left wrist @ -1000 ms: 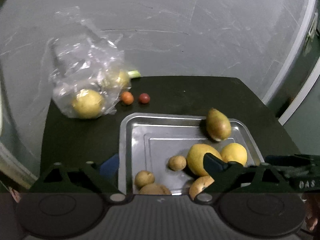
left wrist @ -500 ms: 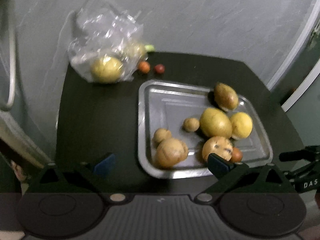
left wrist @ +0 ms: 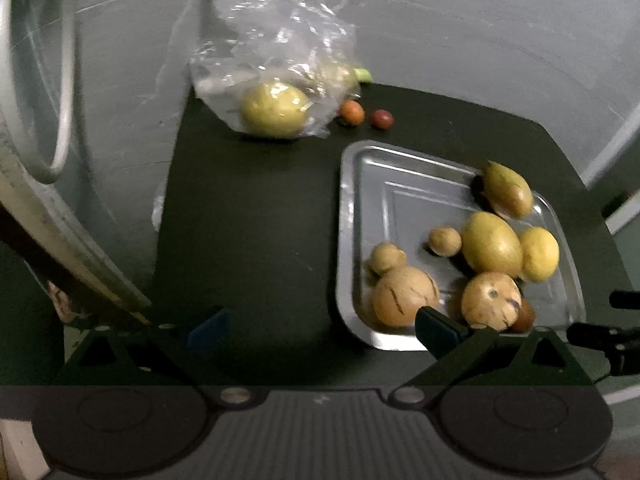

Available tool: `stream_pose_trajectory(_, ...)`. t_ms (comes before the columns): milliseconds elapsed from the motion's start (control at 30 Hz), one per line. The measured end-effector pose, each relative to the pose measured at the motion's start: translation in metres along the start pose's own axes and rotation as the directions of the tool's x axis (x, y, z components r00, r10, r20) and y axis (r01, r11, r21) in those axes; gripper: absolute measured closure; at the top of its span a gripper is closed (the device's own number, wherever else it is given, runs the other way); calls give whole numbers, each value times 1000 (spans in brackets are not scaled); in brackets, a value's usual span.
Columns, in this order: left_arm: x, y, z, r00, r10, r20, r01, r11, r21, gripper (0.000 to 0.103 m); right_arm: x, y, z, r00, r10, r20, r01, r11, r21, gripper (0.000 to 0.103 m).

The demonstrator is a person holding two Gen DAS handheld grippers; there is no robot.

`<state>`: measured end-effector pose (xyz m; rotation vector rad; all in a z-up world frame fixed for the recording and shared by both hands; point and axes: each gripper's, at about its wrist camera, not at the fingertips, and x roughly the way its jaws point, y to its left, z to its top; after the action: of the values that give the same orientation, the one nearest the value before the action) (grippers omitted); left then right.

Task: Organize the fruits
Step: 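Move both open tools from the tray toward the plastic bag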

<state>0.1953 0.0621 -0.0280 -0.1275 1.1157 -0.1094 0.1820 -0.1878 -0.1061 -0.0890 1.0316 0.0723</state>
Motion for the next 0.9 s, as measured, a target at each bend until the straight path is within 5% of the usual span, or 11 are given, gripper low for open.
stream_pose_trajectory(500, 12, 2, 26, 998, 59, 15, -57, 994, -96, 1, 4, -12, 29, 993, -5, 117, 11, 999, -50, 1)
stream_pose_trajectory(900, 30, -8, 65, 992, 111, 60, -102, 985, -136, 1, 13, -24, 94, 952, 111, 286, -36, 966, -257, 1)
